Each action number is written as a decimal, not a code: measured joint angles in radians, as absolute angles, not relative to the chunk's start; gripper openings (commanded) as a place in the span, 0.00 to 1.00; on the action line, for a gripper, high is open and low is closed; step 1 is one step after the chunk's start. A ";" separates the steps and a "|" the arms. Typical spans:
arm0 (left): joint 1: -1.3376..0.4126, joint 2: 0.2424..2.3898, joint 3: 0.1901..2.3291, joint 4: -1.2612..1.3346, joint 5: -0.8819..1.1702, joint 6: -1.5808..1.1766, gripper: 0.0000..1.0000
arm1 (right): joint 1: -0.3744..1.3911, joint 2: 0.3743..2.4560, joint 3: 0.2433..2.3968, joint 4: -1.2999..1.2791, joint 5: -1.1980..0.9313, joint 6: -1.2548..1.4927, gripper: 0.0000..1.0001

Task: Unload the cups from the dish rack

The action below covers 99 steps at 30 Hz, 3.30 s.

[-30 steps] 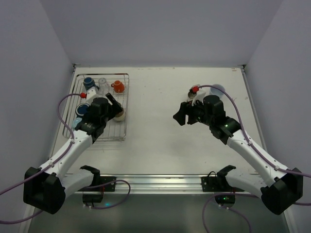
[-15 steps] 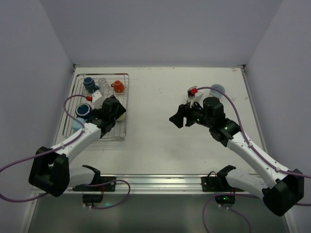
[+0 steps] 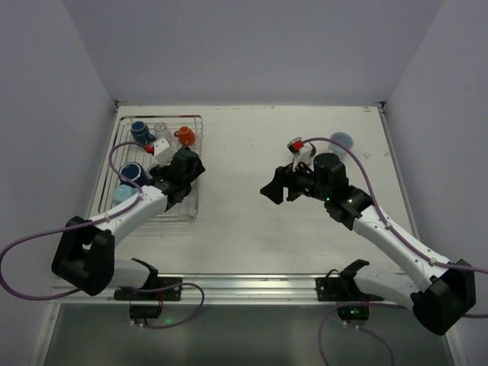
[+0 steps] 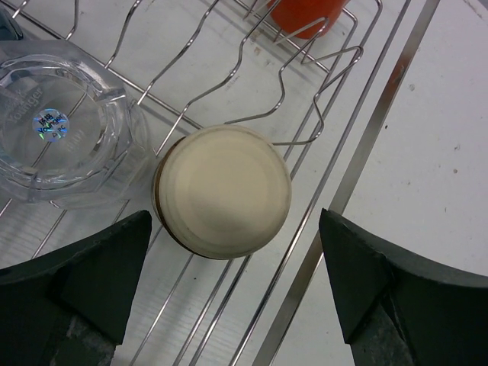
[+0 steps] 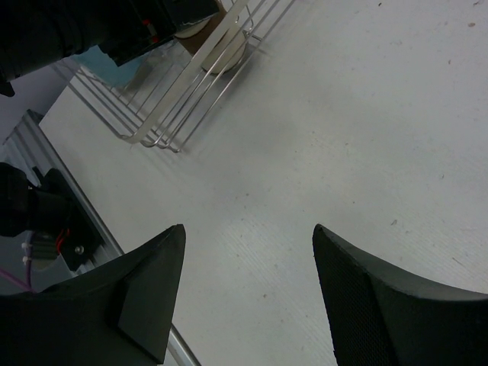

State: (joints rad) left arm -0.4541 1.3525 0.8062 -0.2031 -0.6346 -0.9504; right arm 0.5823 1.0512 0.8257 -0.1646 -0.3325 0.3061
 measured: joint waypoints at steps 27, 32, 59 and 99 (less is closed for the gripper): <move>-0.471 1.493 0.884 -0.221 -0.740 -0.933 0.70 | 0.583 1.054 0.810 -0.164 -0.327 0.304 0.71; -0.471 1.435 0.861 -0.218 -0.724 -0.892 0.59 | 0.583 1.061 0.809 -0.163 -0.326 0.306 0.71; -0.472 0.744 0.452 0.212 0.087 -0.989 0.49 | 0.623 1.240 0.622 0.729 -0.528 0.889 0.75; -0.505 0.473 0.717 -0.268 -0.033 -0.522 1.00 | 0.530 1.311 1.347 -0.344 -0.117 0.364 0.00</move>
